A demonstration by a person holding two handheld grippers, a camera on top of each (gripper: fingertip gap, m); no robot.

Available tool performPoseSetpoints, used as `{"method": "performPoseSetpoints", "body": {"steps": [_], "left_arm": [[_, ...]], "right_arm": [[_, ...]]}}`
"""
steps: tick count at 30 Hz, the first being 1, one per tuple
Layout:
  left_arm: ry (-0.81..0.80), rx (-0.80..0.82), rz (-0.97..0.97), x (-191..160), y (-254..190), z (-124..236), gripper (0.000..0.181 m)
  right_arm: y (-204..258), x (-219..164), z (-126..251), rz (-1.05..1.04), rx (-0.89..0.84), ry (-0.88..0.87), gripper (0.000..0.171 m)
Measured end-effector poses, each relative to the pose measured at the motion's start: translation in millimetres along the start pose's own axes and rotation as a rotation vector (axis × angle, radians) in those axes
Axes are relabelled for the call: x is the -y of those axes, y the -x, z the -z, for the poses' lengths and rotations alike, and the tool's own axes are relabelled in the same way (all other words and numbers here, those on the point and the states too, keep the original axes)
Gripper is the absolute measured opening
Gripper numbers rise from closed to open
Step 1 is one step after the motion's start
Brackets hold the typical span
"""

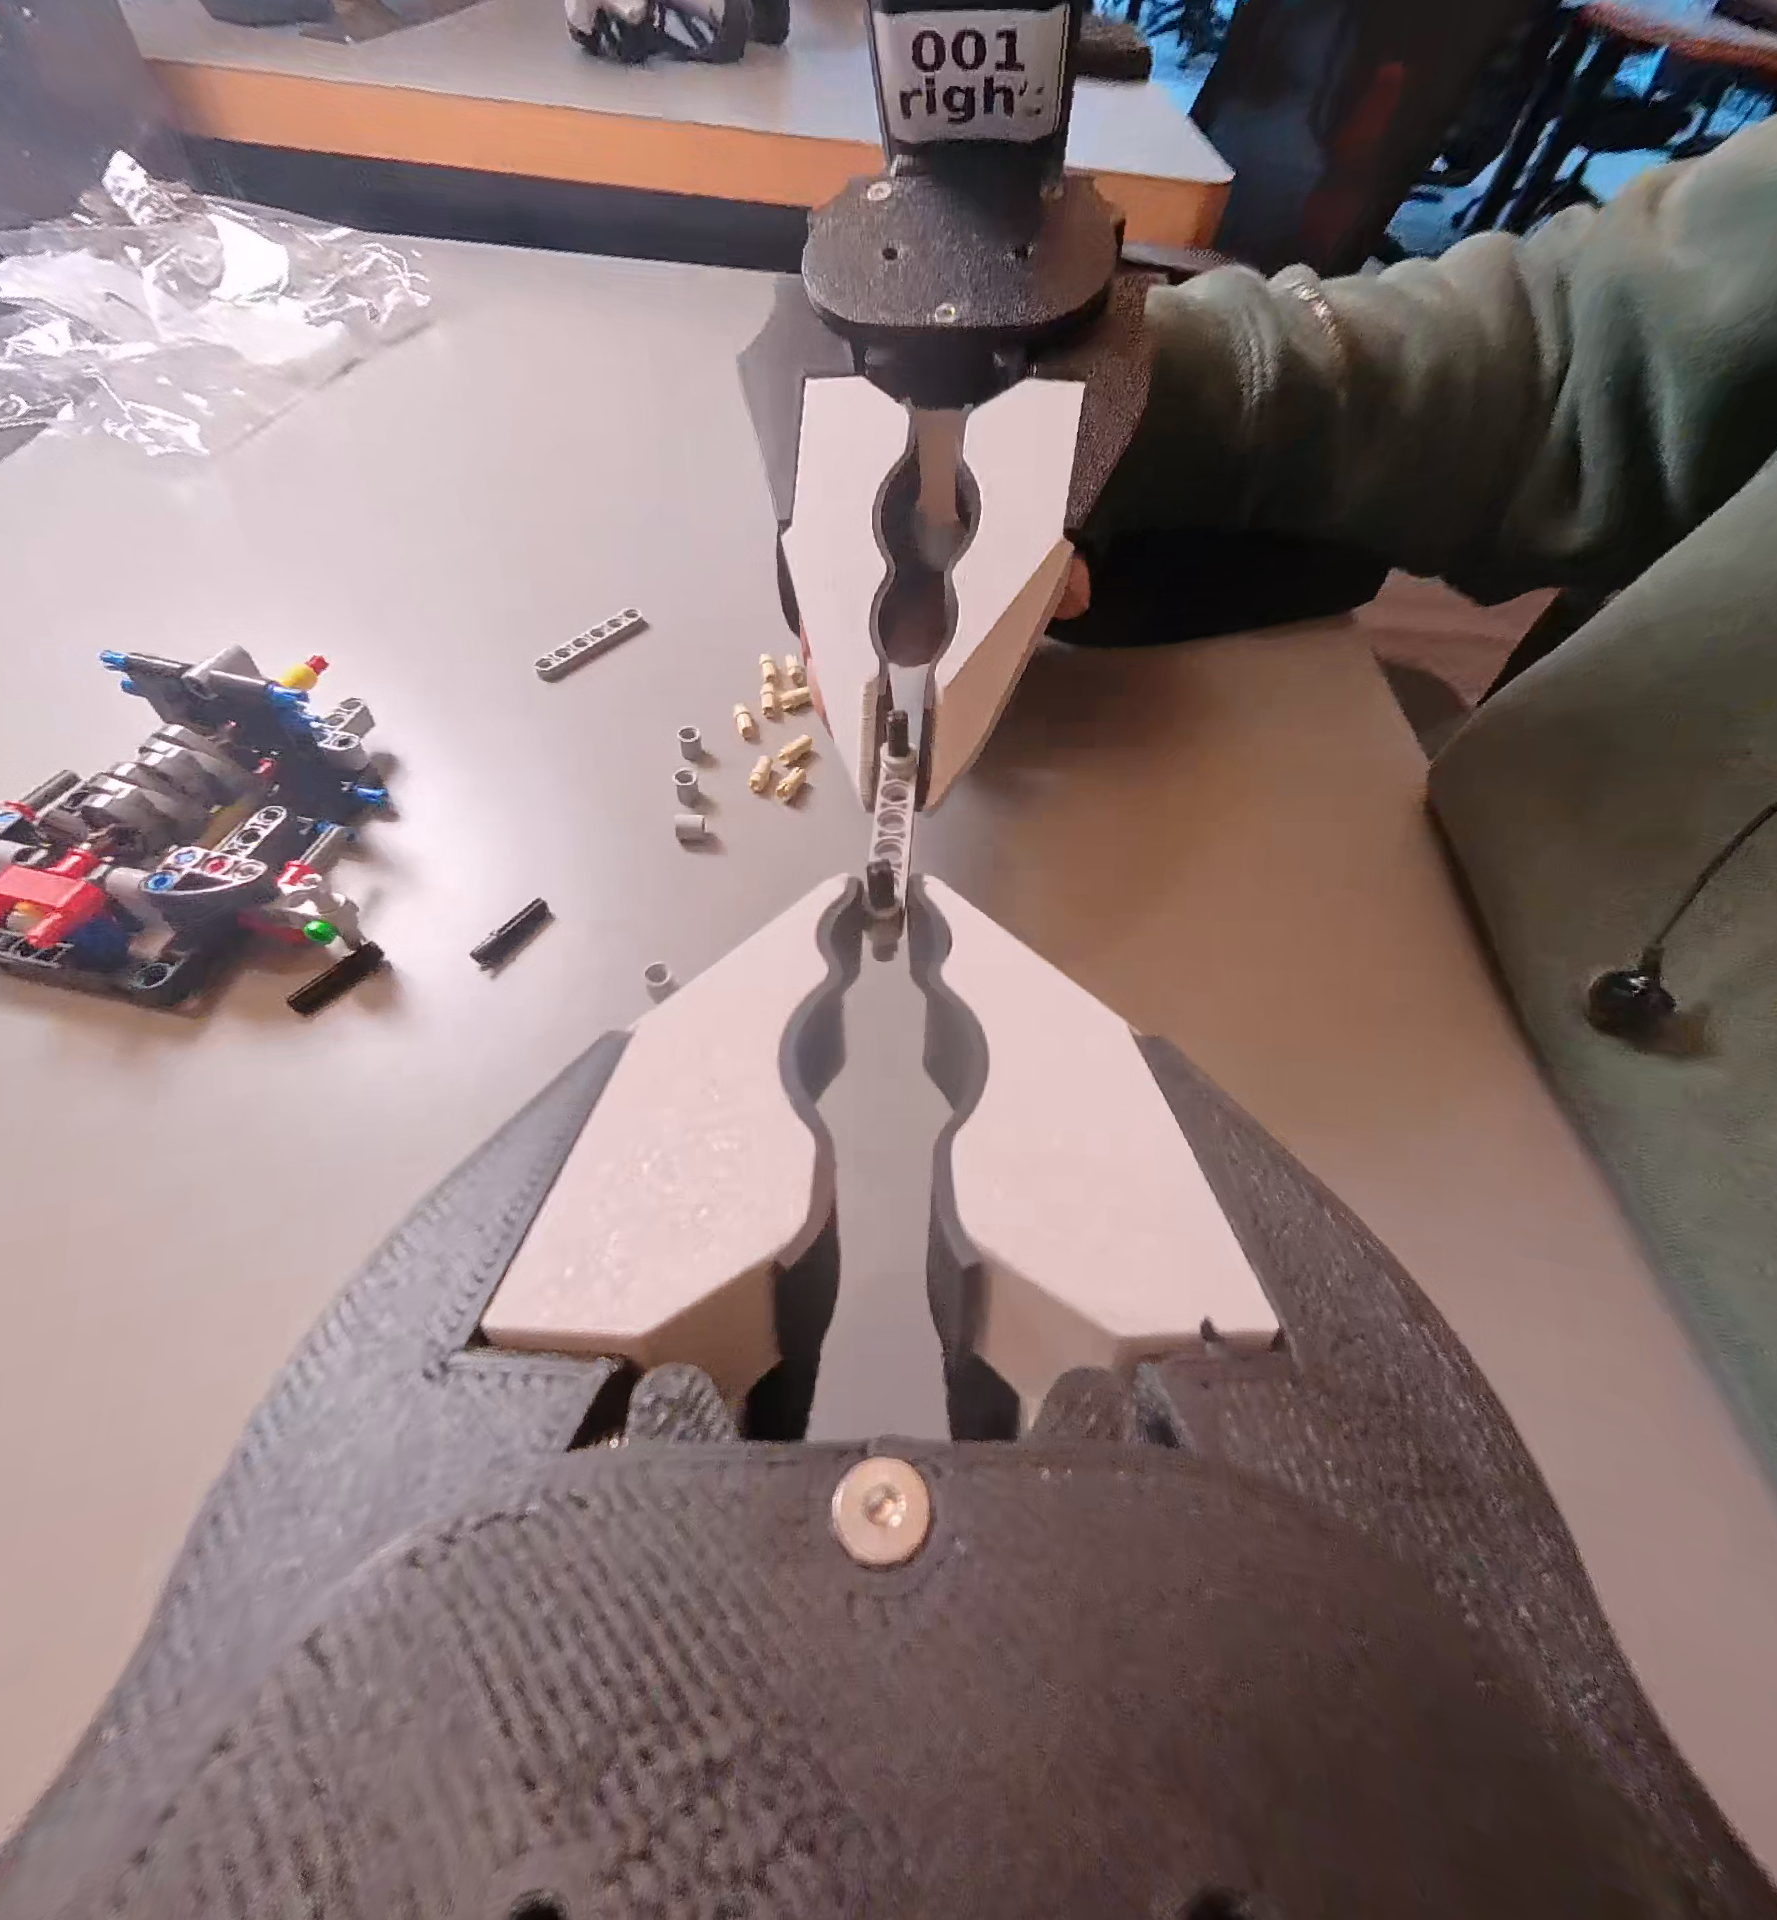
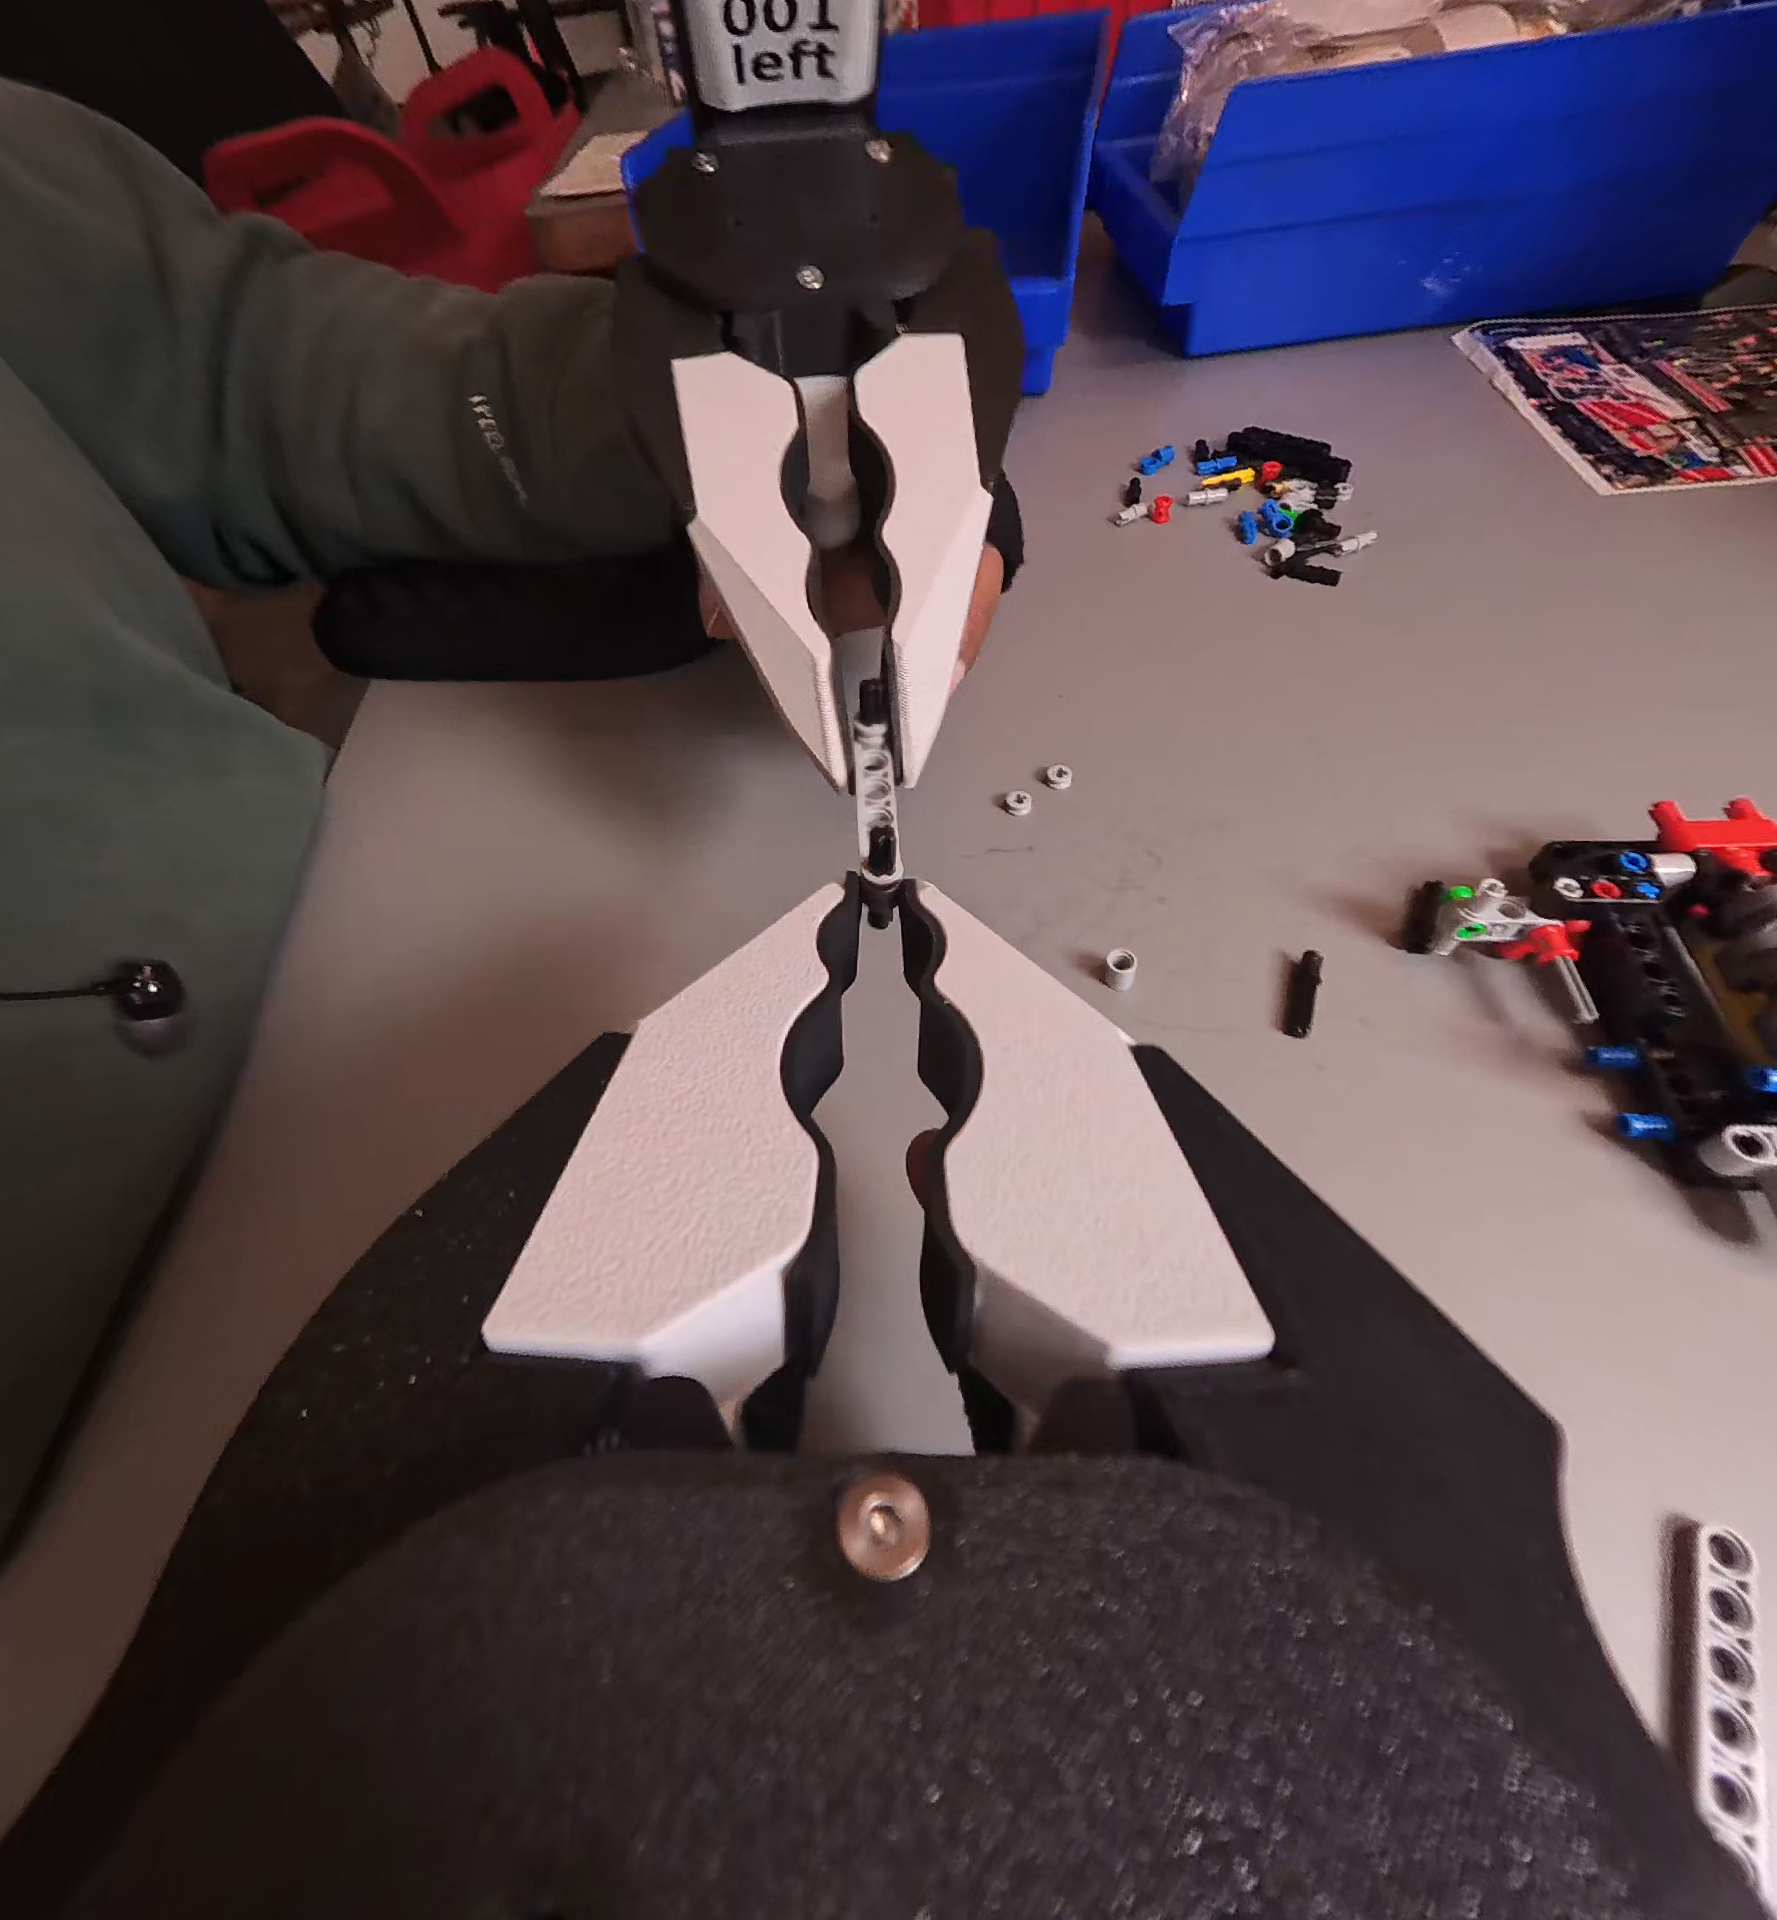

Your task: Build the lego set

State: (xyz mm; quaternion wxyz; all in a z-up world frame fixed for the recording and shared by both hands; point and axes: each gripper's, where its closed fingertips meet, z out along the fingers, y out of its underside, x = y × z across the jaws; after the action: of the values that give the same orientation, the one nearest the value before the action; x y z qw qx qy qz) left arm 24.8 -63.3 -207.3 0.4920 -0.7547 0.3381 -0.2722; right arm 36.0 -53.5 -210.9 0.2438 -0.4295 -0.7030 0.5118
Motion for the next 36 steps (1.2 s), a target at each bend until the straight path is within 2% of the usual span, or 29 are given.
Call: {"method": "performPoseSetpoints", "body": {"steps": [3, 6, 10, 14, 20, 32, 33, 36], "left_arm": [[0.021, 0.058, -0.014, -2.6, 9.2, -0.5, 0.005], [0.03, 0.115, -0.01, -8.2, 31.8, 8.1, 0.005], [0.133, 0.128, 0.025, -30.0, 69.4, 15.7, 0.005], [0.231, 0.105, 0.028, -47.5, 77.4, 10.0, 0.005], [0.319, 0.122, 0.027, -62.6, 79.9, 7.0, 0.005], [0.305, 0.155, 0.036, -62.5, 82.2, 12.5, 0.016], [0.309, 0.155, 0.034, -63.1, 82.1, 12.1, 0.015], [0.33, 0.158, 0.018, -65.9, 81.9, 10.4, 0.005]], "right_arm": [[-13.9, -5.1, 1.6, 0.003, -0.078, 0.031, 0.007], [-39.2, -10.7, 13.0, 0.035, -0.218, 0.084, 0.021], [-53.2, -10.7, 28.1, 0.017, -0.28, 0.085, 0.021], [-54.2, -24.6, 30.6, 0.035, -0.294, 0.152, 0.017], [-45.1, -39.7, 11.7, 0.058, -0.24, 0.286, 0.013], [-60.9, -46.0, -35.2, 0.065, -0.195, 0.597, 0.012], [-60.3, -45.8, -37.3, 0.059, -0.187, 0.6, 0.004], [-58.6, -46.4, -36.9, 0.065, -0.174, 0.618, 0.004]]}}
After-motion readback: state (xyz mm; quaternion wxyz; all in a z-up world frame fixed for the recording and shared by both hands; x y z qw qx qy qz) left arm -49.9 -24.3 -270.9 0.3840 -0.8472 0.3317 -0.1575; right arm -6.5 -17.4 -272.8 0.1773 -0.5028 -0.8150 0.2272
